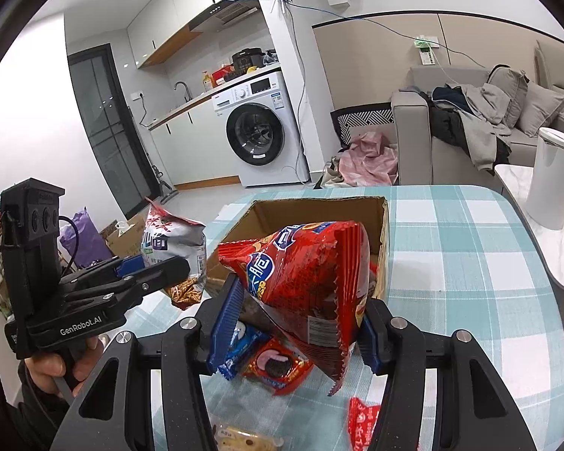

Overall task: Organize snacks
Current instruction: 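Lift noodle bag with left tool while right tool carries chip bag over box, then open left gripper over box while right gripper releases chip bag inside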

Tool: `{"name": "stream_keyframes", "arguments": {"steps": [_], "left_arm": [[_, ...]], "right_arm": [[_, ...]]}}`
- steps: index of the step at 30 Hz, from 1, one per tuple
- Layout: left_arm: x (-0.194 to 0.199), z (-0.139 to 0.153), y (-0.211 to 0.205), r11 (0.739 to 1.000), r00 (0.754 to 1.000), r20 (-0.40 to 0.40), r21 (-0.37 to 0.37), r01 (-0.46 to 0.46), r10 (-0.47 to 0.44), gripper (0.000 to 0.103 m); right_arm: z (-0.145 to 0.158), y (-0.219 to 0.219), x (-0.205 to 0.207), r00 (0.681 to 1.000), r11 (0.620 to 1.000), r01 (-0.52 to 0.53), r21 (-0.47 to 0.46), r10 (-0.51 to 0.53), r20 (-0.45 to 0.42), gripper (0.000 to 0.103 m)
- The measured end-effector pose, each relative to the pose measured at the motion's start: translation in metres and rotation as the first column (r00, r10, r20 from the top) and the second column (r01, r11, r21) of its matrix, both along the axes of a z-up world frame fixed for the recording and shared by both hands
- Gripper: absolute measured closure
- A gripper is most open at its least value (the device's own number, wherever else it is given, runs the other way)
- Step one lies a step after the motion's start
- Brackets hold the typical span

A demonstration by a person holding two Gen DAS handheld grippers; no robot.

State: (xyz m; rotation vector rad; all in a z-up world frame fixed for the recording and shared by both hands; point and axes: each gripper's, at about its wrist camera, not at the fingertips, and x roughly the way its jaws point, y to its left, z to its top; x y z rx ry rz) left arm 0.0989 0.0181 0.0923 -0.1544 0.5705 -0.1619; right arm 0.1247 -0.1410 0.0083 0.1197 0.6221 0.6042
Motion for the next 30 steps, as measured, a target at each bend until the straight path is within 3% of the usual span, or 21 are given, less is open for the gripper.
{"name": "stream_keyframes", "arguments": {"steps": [15,30], "left_arm": [[0.04,-0.003,-0.001,1.0,1.0,-0.016,0.001,-0.022,0.022,0.058],[0.086,-0.015,-0.005,0.998,0.999,-0.036,0.051,-0.034,0.036,0.058]], "right_arm": [[0.006,0.02,0.033,0.999,1.0,0.025,0.011,-0.025,-0.023,0.048],[-0.008,0.029,0.078,0.99,0.998,0.052,0.042,-0.046,-0.134,0.047]]}}
